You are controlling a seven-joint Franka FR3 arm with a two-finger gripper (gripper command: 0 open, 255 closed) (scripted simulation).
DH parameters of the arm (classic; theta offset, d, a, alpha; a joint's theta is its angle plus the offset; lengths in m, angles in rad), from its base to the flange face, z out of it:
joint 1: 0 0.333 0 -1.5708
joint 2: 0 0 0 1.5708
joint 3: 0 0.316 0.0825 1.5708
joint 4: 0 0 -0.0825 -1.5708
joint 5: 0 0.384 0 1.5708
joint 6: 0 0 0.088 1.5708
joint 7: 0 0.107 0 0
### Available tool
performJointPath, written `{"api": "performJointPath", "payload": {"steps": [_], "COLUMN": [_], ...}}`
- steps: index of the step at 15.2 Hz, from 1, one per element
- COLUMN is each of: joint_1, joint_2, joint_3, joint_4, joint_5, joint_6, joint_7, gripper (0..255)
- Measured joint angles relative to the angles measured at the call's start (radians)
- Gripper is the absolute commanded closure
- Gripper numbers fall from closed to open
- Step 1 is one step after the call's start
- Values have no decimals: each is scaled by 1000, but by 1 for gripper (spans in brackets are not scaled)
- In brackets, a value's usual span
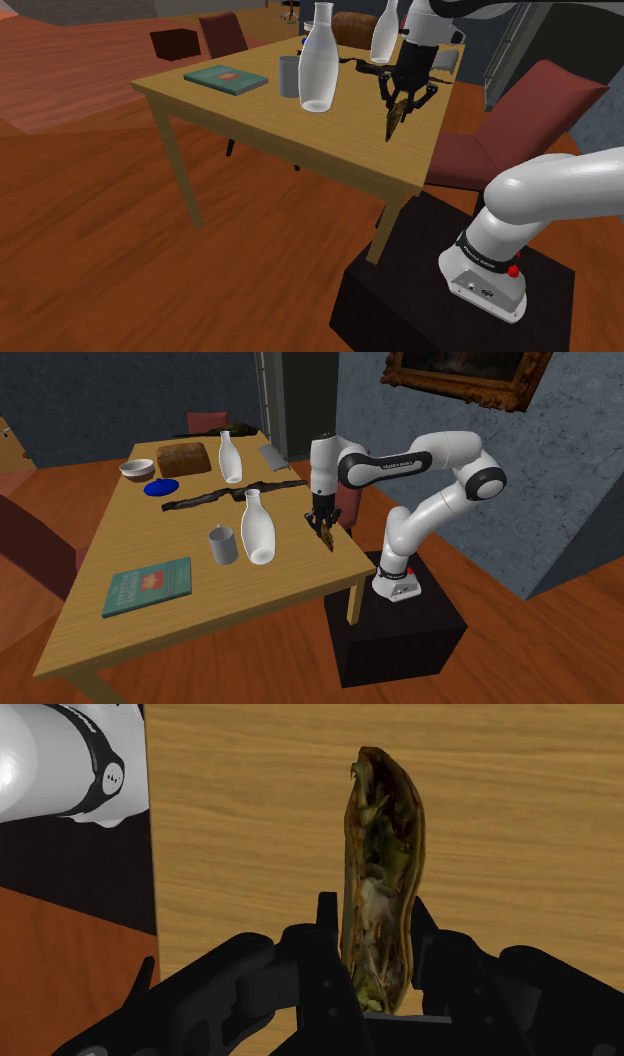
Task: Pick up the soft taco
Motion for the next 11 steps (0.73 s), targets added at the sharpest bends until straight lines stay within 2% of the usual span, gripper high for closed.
{"api": "performJointPath", "payload": {"steps": [7,11], "joint_1": [0,-2], "joint_2": [-1,5], "joint_3": [0,-5], "joint_4": [-1,43], "joint_5": [0,-5], "joint_6": [0,-38], "joint_7": [1,5], "gripper": [255,255]}}
